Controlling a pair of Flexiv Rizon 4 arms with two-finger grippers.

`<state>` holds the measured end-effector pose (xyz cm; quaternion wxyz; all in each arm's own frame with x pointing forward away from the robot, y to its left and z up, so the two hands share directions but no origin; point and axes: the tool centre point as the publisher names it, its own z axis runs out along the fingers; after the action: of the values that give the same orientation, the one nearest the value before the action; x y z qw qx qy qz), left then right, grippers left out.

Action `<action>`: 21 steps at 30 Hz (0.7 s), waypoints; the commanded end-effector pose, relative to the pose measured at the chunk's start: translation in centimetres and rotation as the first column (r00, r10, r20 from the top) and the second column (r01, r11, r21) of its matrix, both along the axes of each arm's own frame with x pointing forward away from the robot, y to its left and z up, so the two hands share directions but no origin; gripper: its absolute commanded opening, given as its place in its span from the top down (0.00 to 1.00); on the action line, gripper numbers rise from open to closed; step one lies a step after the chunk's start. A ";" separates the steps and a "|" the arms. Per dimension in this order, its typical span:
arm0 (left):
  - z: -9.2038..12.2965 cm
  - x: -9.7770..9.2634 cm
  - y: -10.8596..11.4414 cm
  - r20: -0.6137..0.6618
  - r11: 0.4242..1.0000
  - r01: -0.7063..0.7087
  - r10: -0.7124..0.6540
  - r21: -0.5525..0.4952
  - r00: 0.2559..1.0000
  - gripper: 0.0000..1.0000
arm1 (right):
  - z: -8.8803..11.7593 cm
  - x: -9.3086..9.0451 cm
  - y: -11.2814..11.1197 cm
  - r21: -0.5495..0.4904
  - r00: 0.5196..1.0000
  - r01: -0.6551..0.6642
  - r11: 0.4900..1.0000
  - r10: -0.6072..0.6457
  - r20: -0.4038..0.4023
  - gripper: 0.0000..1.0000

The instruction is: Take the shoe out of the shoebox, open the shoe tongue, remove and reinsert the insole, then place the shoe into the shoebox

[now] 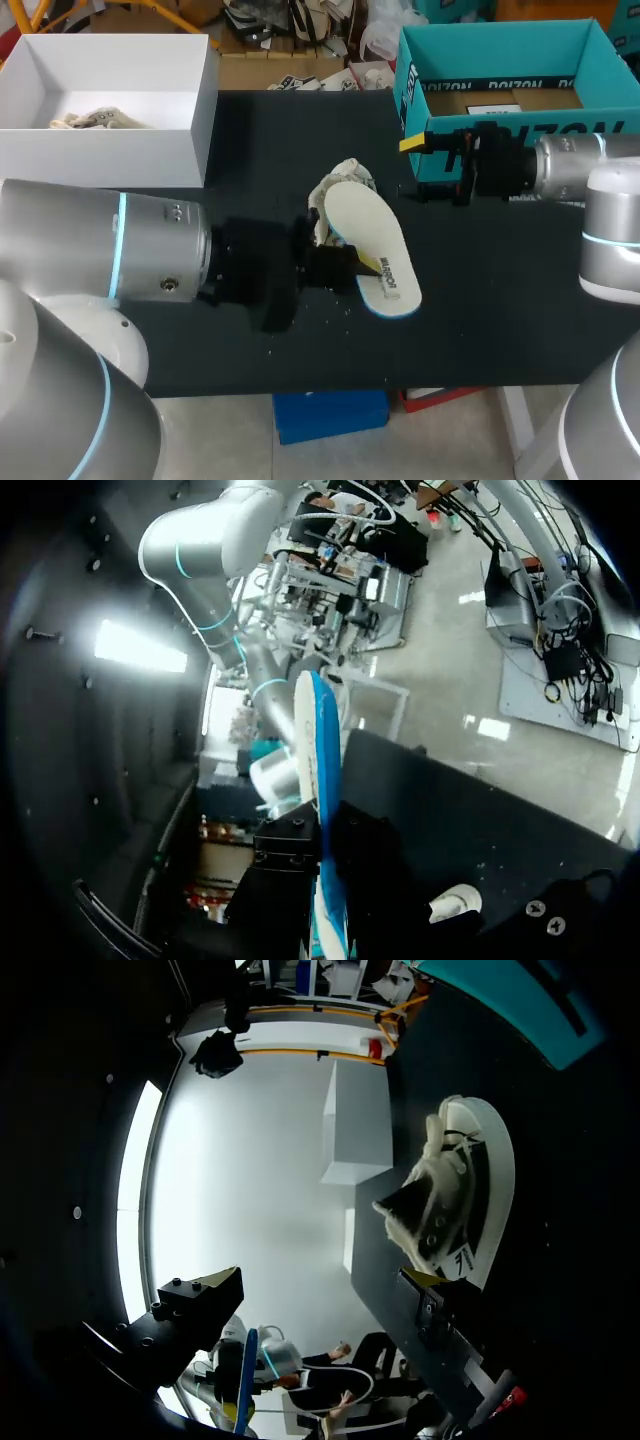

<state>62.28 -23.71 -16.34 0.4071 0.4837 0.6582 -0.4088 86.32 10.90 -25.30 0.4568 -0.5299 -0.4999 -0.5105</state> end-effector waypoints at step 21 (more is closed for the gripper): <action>-6.4 -1.6 0.8 0.226 0.998 -0.027 0.040 -0.061 0.973 1.00 | -0.1 0.0 0.1 -0.001 1.000 0.002 1.000 -0.002 0.000 0.00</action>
<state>61.12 -22.70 -20.34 0.4668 0.5227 0.6166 -0.3588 86.34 10.92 -25.33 0.4570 -0.5296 -0.4998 -0.5107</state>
